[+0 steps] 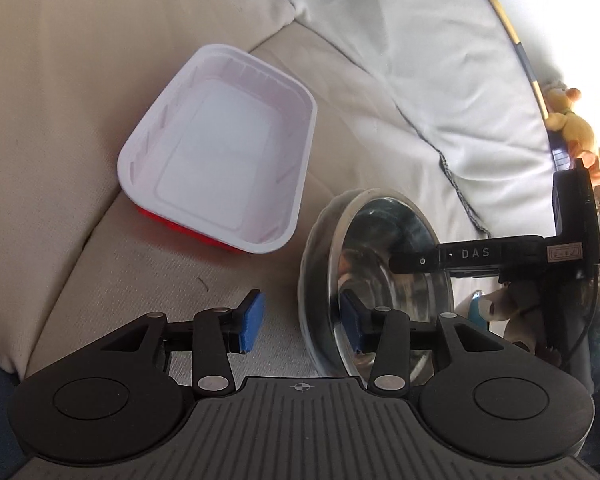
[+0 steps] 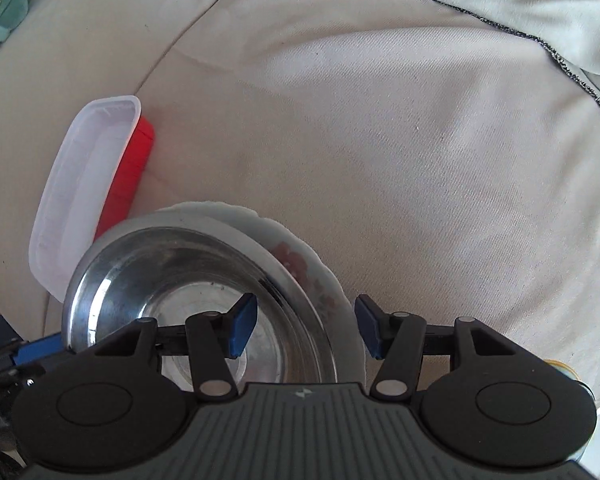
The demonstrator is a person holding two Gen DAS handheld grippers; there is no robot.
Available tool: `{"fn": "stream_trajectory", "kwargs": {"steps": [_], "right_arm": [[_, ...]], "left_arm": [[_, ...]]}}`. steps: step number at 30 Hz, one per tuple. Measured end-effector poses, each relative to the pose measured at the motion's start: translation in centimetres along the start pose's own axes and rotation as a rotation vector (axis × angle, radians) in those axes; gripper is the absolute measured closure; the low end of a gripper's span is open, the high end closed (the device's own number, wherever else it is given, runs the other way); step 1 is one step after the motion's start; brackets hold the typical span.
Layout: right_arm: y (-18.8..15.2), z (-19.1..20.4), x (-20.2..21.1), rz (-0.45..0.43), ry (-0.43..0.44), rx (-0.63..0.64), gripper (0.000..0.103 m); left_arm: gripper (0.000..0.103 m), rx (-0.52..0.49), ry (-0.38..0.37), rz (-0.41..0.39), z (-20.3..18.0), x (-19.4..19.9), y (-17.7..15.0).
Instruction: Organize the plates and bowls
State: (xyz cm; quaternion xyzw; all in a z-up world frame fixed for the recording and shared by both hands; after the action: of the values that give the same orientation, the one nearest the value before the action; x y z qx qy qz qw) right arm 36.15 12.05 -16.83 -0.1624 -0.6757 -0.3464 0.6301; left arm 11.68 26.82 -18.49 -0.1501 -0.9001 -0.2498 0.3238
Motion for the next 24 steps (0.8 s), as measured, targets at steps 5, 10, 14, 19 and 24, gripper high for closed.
{"fn": "stream_trajectory", "kwargs": {"steps": [5,10,14,19,24], "right_arm": [[-0.1,0.0,-0.1,-0.007,0.006,0.000,0.048],[0.0,-0.4,-0.1,-0.044,0.028,-0.038,0.047],[-0.1,-0.6,0.1,-0.048,0.038,-0.054,0.047],[0.1,-0.9,0.3,-0.048,0.063,-0.080,0.047],[-0.4,-0.4,0.5,-0.059,0.044,-0.041,0.047]], "left_arm": [[0.058,0.006,-0.029,0.083,-0.7,-2.0,-1.0],[0.058,-0.009,-0.025,0.112,-1.7,-3.6,-1.5],[0.057,-0.030,-0.005,0.129,-2.0,-3.8,-0.7],[0.057,-0.047,0.017,0.073,-1.8,-3.9,0.7],[0.055,-0.083,0.018,0.083,-2.0,-4.1,0.7]]}}
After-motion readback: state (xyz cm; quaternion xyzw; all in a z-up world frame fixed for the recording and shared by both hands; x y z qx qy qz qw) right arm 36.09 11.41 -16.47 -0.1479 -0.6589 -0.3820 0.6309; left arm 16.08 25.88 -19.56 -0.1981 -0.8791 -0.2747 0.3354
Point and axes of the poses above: each gripper's, at about its wrist camera, not at the fingertips, and x roughly against the way its jaws point, z to its left, y to its top, the point moved 2 cm from there along -x, roughly the way its jaws point, and after that the axes turned 6 degrees about -z, right-handed, at the moved point
